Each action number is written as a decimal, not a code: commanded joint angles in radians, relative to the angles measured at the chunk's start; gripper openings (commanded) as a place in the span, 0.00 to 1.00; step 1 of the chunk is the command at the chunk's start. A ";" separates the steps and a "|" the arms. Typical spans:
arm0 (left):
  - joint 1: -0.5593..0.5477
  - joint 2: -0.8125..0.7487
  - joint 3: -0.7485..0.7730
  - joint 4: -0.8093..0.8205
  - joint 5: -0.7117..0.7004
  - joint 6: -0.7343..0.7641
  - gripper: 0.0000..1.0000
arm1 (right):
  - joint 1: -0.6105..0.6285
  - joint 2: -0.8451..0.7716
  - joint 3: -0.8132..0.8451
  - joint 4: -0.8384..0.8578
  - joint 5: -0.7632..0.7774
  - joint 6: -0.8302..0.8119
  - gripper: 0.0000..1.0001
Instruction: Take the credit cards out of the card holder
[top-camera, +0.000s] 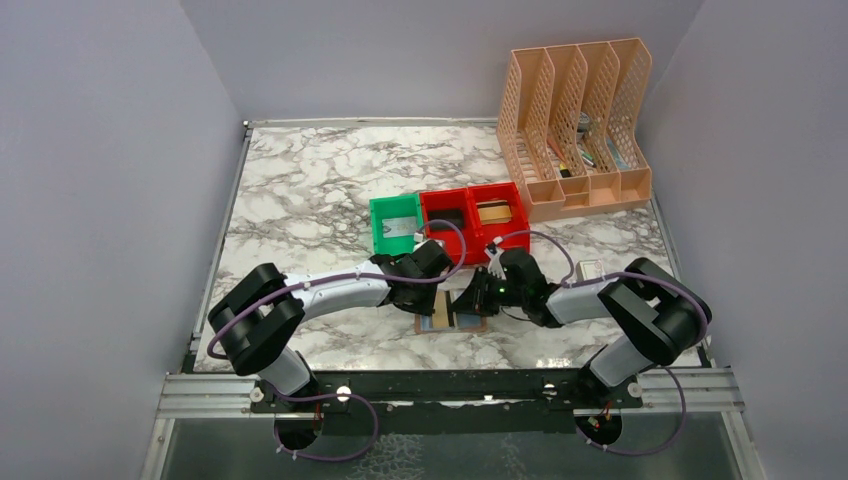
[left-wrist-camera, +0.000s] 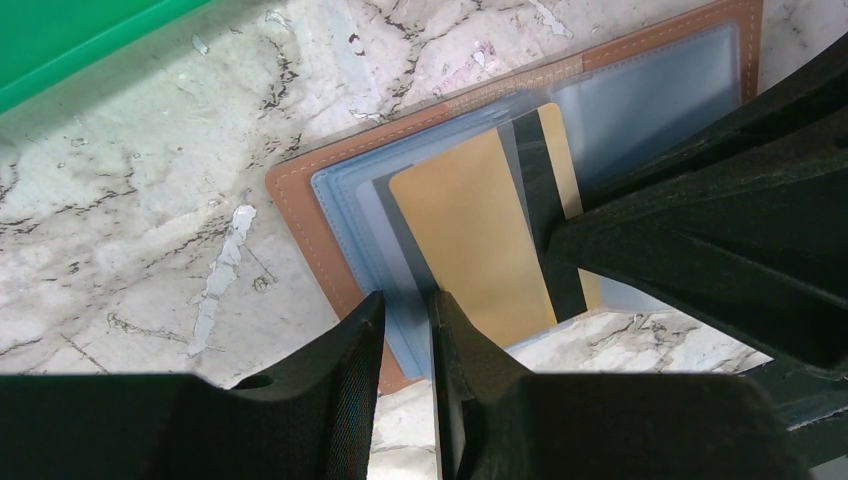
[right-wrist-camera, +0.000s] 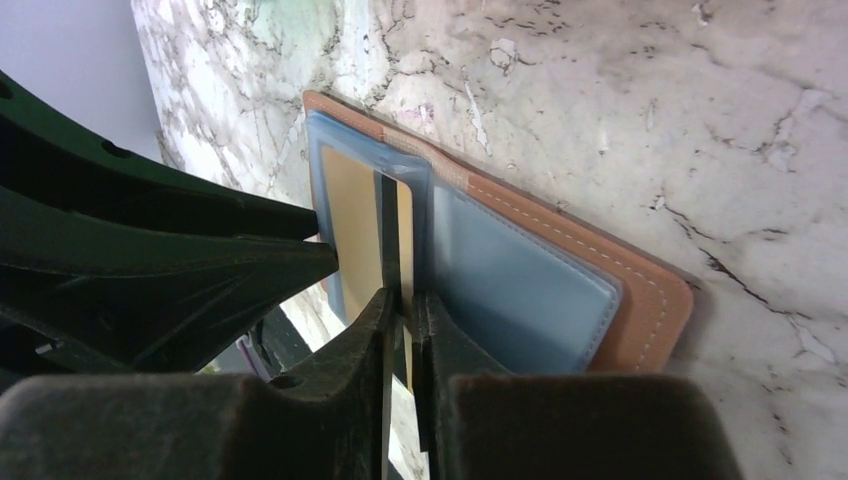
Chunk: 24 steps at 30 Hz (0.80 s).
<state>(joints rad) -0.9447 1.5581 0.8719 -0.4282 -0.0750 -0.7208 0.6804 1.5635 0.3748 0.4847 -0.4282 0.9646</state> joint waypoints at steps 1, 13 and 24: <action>-0.003 0.021 -0.009 -0.029 -0.018 -0.004 0.25 | 0.007 0.005 -0.012 -0.100 0.070 -0.028 0.08; -0.004 -0.012 -0.010 -0.027 -0.042 -0.005 0.27 | -0.031 -0.187 -0.101 -0.103 0.049 0.028 0.01; -0.005 -0.143 -0.021 0.019 -0.030 -0.033 0.51 | -0.048 -0.356 -0.132 -0.212 0.134 0.037 0.01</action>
<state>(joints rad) -0.9447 1.4826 0.8673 -0.4419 -0.0990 -0.7311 0.6399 1.2465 0.2607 0.3298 -0.3470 0.9977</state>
